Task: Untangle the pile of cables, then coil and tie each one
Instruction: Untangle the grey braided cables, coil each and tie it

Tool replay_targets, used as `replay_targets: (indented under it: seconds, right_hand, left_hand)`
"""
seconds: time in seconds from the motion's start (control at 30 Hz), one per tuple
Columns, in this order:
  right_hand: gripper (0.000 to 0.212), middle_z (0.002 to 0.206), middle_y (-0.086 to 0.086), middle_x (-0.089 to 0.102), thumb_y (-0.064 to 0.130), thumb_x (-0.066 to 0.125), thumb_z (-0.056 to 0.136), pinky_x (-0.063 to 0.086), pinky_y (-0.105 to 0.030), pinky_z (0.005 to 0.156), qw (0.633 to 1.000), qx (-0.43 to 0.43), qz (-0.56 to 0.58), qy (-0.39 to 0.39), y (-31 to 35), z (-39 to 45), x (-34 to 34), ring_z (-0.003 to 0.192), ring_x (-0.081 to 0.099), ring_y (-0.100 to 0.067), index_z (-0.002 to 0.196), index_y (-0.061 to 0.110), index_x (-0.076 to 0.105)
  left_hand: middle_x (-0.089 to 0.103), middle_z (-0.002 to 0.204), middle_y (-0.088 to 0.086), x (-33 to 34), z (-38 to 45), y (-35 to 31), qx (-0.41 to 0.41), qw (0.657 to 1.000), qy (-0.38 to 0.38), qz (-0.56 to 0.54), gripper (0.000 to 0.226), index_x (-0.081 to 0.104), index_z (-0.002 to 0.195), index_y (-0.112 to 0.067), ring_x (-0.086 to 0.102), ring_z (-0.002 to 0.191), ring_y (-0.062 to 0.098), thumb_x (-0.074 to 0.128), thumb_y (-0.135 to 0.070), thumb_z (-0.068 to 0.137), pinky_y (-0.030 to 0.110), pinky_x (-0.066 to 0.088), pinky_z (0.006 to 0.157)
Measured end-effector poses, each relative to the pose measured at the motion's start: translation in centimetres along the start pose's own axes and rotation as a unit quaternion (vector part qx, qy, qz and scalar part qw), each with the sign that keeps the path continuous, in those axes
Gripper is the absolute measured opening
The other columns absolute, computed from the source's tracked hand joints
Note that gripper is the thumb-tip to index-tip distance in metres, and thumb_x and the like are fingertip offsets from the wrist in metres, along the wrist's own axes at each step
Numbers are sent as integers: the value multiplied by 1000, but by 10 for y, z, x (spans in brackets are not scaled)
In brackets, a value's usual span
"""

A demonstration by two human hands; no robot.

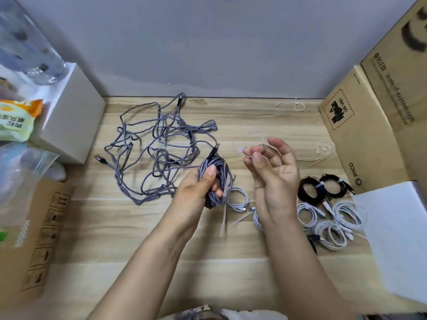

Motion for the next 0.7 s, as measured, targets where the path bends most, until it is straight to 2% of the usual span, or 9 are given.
replay_targets:
  seconds: [0.07,0.17,0.27,0.4,0.47,0.57,0.63,0.7]
  right_hand:
    - [44,71,1,67,7,71,57,55,-18,64,999,27,24,19,-5,-22,8,71,69,-14,97,11,54]
    - [40,72,-1,69,-3,72,63,55,-21,62,998,51,-12,31,-16,-46,12,68,69,-14,97,9,54]
    - [36,72,-2,70,-6,70,66,54,-23,56,996,57,-59,40,-26,-60,12,60,65,-14,96,10,56]
    - [39,70,-1,71,-6,68,62,55,-22,67,988,74,-122,62,-26,-68,11,66,65,-11,95,12,59]
    - [38,71,-1,71,-11,68,64,55,-22,70,983,84,-143,75,-25,-70,12,70,67,-10,94,12,60]
    - [38,71,1,70,-14,69,68,54,-21,66,979,85,-163,84,-24,-73,13,69,64,-9,91,17,65]
    - [34,72,0,68,6,82,64,52,-21,67,982,84,-139,101,-24,-76,16,69,63,-11,94,17,69]
    - [53,70,-3,67,40,84,60,48,-17,67,986,97,-81,112,-23,-81,20,67,61,-10,104,15,65]
  left_hand:
    - [48,50,-7,-2,-10,-1,10,1000,5,25,25,44,76,-12,46,47,6,46,-37,81,18,30,44]
    - [49,54,-1,-7,-23,-3,22,999,6,26,27,47,71,-13,47,48,8,48,-38,82,18,34,48]
    - [47,57,-2,-10,-32,-4,29,999,15,-5,23,55,79,-11,46,51,6,53,-31,89,17,38,50]
    - [61,74,2,-15,-39,-2,34,999,-6,13,19,59,92,-7,57,66,7,46,-20,95,15,47,58]
    - [65,79,-2,-16,-41,-2,47,998,-12,40,18,57,99,-4,62,71,1,45,-17,97,12,48,61]
    - [62,67,-10,-17,-43,-4,65,995,-31,72,12,54,90,-10,58,63,2,45,-14,97,14,46,57]
    - [55,60,-7,-20,-41,-3,85,991,-47,92,13,49,85,-12,49,57,9,46,-14,98,19,42,52]
    - [50,59,-6,-25,-40,-2,106,987,-52,111,14,47,85,-12,45,56,11,48,-19,98,24,40,53]
Point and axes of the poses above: each hand's wrist, its own z-axis towards the middle knuckle, its own x-axis out of the palm, y = z × x, the point moved 1 cm from there along z, towards the middle knuckle
